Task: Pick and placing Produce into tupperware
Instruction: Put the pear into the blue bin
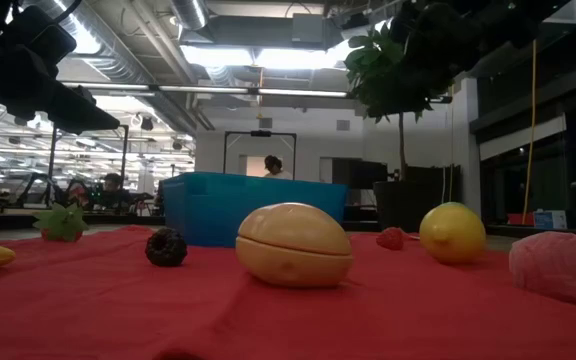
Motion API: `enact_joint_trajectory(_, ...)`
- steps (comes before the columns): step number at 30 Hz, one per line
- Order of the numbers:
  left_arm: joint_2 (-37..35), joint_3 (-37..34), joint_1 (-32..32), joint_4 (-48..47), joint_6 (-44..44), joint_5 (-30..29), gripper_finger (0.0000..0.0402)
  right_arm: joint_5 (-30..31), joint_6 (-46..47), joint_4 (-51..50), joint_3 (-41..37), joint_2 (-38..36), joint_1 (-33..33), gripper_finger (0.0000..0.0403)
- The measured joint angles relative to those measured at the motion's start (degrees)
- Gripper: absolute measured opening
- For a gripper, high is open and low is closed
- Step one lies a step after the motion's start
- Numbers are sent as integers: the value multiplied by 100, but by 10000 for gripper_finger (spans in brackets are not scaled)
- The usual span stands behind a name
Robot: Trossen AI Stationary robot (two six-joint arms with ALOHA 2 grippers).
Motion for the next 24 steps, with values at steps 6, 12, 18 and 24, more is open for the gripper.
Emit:
enact_joint_trajectory(6, 0, 0, 0, 0, 0, 0, 254, 21, 1, 17, 0, 0, -4, 292)
enact_joint_trajectory(12, 2, 0, 0, -2, 0, 0, 254, -31, -783, -72, 0, 0, 147, 291)
enact_joint_trajectory(18, 0, 0, 0, 0, -2, 0, 254, -99, -873, -628, 2, 0, 401, 291)
enact_joint_trajectory(24, 1, 0, 0, 9, -40, 0, 254, -129, -726, -1345, 83, 6, 628, 291)
